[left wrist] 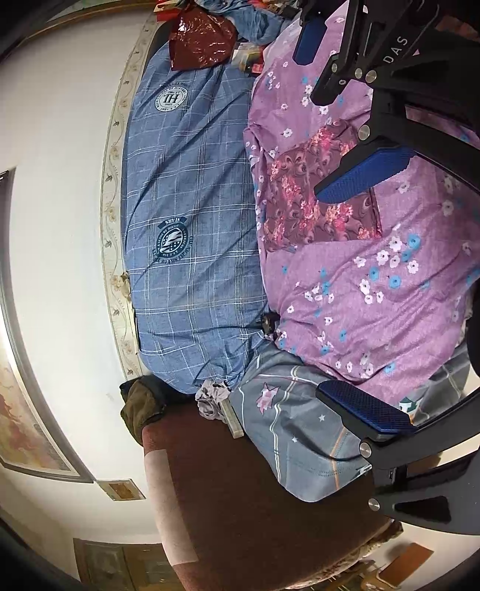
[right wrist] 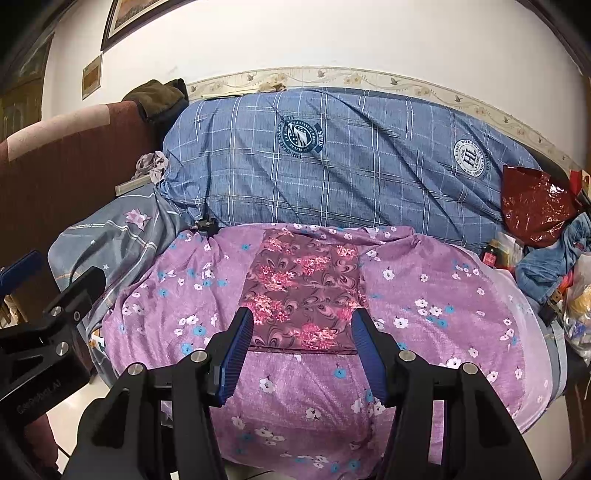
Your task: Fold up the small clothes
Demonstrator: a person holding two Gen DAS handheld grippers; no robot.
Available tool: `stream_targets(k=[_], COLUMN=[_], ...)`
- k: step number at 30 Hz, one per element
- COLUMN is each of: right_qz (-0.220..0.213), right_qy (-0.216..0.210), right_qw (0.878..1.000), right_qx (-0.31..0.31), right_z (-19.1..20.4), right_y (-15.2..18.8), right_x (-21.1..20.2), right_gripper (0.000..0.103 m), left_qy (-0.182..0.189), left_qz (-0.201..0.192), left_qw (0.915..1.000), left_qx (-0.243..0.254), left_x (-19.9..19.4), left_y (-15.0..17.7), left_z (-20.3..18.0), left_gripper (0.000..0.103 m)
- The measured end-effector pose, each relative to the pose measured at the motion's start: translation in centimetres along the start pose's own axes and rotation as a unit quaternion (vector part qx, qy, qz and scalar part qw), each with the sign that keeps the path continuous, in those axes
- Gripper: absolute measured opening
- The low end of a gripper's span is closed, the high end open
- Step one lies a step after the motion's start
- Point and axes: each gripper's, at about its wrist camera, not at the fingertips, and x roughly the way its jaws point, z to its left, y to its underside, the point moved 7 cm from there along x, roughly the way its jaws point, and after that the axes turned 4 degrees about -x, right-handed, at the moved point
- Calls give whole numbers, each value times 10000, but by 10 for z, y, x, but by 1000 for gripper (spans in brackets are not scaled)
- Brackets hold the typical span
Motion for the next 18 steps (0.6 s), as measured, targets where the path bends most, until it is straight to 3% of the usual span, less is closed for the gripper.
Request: stream_targets(k=[18], right_qz=[59], right_qy=[151], right_qw=[9996], right_qx=[-211], right_z=[15], right_y=[-11], right_x=[17], right_gripper=[57], left_qy=[5], left_qz=[83], left_qw=[9998], left_qx=[-180], left_x=[24], left_y=[-2], left_z=[12], left_gripper=[98])
